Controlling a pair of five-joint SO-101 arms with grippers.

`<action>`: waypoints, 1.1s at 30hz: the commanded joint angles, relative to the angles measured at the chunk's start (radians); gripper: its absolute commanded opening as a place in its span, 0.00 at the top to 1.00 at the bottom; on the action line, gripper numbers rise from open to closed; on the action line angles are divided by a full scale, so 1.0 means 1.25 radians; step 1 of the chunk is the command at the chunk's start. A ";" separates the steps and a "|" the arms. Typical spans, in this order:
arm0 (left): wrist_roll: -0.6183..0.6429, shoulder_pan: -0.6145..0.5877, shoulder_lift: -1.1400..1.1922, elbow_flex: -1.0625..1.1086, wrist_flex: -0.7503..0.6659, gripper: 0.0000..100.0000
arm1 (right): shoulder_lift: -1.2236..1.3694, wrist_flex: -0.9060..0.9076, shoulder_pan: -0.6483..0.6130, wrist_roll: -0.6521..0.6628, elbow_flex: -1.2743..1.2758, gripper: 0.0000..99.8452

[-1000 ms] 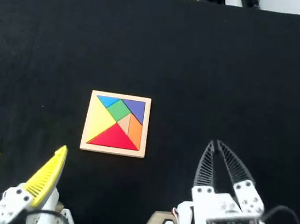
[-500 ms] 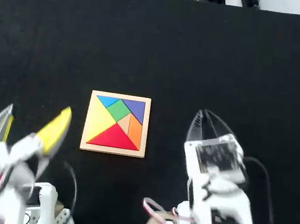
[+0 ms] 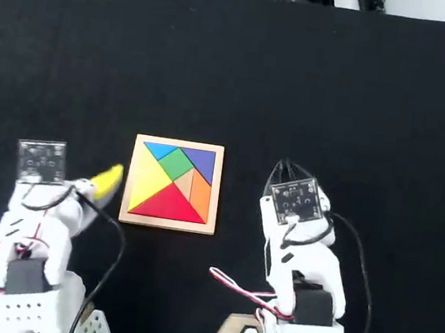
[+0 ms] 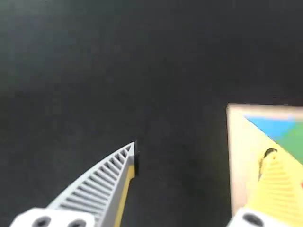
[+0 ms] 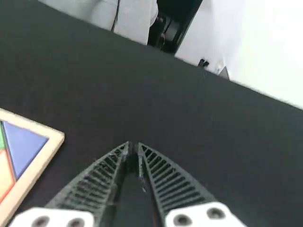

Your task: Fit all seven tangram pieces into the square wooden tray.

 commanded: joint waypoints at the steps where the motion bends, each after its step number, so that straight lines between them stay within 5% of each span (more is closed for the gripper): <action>1: 0.061 0.035 -0.002 0.068 -0.045 0.60 | -0.071 0.053 0.021 -0.006 0.001 0.99; 8: 0.087 -0.010 0.014 0.064 0.119 0.65 | -0.071 0.149 0.021 -0.006 0.001 0.99; 15: 0.014 -0.010 0.039 0.066 0.151 0.98 | -0.071 0.214 0.021 -0.006 0.001 0.99; 23: 0.012 0.013 0.034 0.067 0.277 0.97 | -0.071 0.410 0.021 -0.005 0.001 0.99; 33: 0.012 0.036 0.034 0.067 0.275 0.97 | -0.071 0.508 0.017 -0.006 0.001 0.99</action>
